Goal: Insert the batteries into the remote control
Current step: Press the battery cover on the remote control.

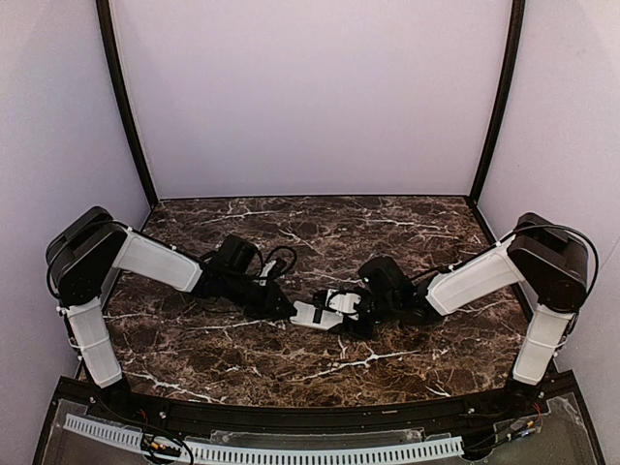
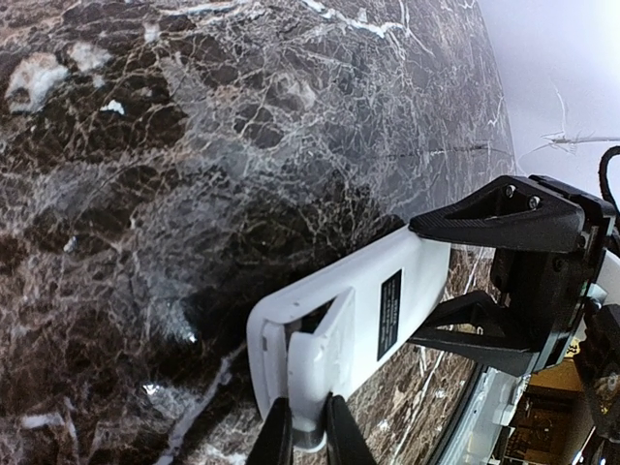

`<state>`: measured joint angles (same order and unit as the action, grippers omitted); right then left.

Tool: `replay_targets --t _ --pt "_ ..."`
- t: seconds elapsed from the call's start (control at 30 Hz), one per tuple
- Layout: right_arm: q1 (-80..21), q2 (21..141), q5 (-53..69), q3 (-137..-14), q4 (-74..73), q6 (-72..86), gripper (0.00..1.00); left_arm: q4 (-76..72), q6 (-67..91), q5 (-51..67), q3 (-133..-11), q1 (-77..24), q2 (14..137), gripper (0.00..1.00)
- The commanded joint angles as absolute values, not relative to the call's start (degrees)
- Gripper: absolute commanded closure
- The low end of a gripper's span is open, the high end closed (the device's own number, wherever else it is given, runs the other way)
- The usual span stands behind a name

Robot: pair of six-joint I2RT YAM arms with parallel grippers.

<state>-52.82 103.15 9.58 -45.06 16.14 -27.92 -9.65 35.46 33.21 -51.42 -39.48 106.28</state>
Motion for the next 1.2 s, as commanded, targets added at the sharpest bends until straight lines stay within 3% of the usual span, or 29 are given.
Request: replay_targets --t 0.0,0.4,1.17 --pt "-53.3 104.8 11.9 -44.4 14.1 -28.6 0.98 1.5 33.4 28.2 -49.2 -40.5 110.8 0.94" --pt "-53.3 104.6 11.9 -44.4 13.9 -27.9 0.99 6.8 32.4 20.4 -50.6 -41.6 110.4 0.78" --pt "-53.9 104.8 13.4 -45.8 16.4 -27.2 1.0 7.3 33.4 21.0 -54.6 -45.8 116.4 0.88"
